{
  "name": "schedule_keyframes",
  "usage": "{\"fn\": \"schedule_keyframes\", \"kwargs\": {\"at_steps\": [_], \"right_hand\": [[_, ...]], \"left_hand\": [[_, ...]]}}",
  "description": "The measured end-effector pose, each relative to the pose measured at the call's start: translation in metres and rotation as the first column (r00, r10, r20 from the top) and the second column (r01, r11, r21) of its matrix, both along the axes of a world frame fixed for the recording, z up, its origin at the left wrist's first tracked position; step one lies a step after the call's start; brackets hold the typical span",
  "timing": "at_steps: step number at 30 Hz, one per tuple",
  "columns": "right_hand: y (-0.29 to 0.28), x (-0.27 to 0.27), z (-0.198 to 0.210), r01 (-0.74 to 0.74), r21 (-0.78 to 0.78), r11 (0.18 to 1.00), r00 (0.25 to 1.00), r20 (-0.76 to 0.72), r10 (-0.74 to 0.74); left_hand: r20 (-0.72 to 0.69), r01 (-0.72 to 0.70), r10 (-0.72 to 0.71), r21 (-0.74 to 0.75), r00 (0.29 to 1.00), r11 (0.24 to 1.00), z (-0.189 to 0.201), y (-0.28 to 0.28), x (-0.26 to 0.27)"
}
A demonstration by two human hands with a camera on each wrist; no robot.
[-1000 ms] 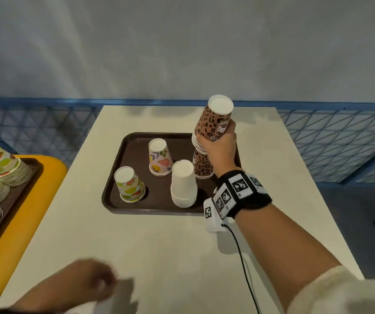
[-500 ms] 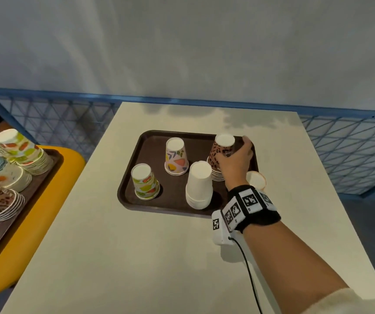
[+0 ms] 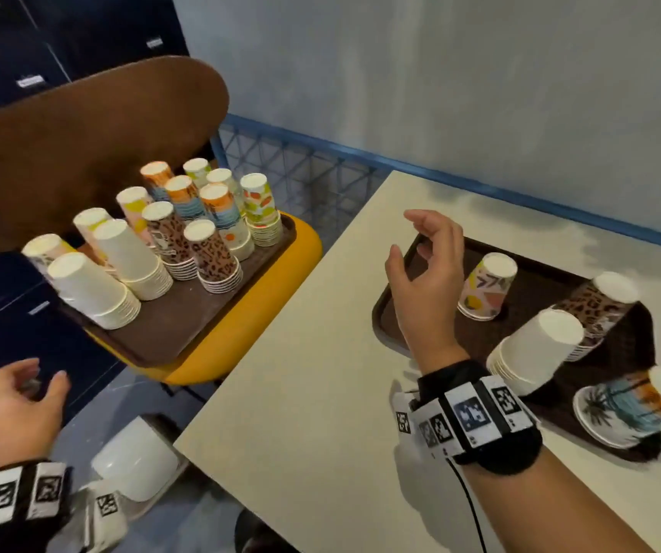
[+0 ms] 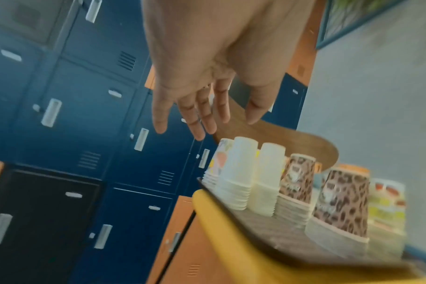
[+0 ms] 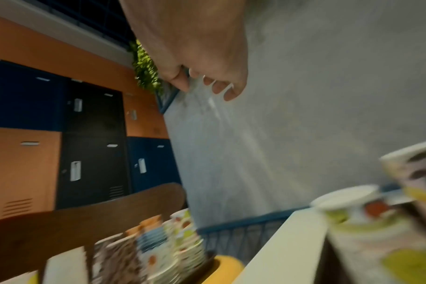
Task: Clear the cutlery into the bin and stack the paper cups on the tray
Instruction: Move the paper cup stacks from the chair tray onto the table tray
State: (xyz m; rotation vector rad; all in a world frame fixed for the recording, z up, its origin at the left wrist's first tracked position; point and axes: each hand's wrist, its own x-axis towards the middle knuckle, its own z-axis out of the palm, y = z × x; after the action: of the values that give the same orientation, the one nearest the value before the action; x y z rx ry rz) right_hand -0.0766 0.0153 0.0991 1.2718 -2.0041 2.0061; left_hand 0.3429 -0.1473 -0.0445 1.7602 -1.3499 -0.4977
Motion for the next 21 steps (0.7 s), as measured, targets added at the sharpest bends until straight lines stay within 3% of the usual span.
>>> {"fn": "schedule_keyframes", "kwargs": {"at_steps": [4, 7, 10, 16, 21], "right_hand": [[-0.066, 0.064, -0.014, -0.226, 0.073, 0.971, 0.973, -0.028, 0.228], [-0.119, 0.115, -0.024, -0.381, 0.174, 0.908, 0.917, -0.056, 0.395], [-0.167, 0.157, -0.033, -0.486, 0.292, 0.824, 0.850, -0.060, 0.523], [-0.261, 0.214, -0.044, -0.521, 0.521, 0.677, 0.771, -0.053, 0.634], [-0.301, 0.229, -0.060, -0.476, 0.567, 0.672, 0.796, -0.048, 0.604]], "left_hand": [[-0.089, 0.040, -0.035, 0.053, 0.995, 0.998, 0.060, -0.015, -0.047], [-0.228, 0.092, -0.052, 0.169, 0.972, 0.981, 0.063, -0.050, -0.049], [-0.256, 0.113, -0.058, 0.205, 0.965, 0.972, 0.056, -0.078, -0.046], [-0.212, 0.118, -0.064, 0.249, 0.975, 0.961, 0.036, -0.100, -0.057], [-0.191, 0.149, -0.101, 0.254, 0.976, 0.956, 0.027, -0.111, -0.056]]}}
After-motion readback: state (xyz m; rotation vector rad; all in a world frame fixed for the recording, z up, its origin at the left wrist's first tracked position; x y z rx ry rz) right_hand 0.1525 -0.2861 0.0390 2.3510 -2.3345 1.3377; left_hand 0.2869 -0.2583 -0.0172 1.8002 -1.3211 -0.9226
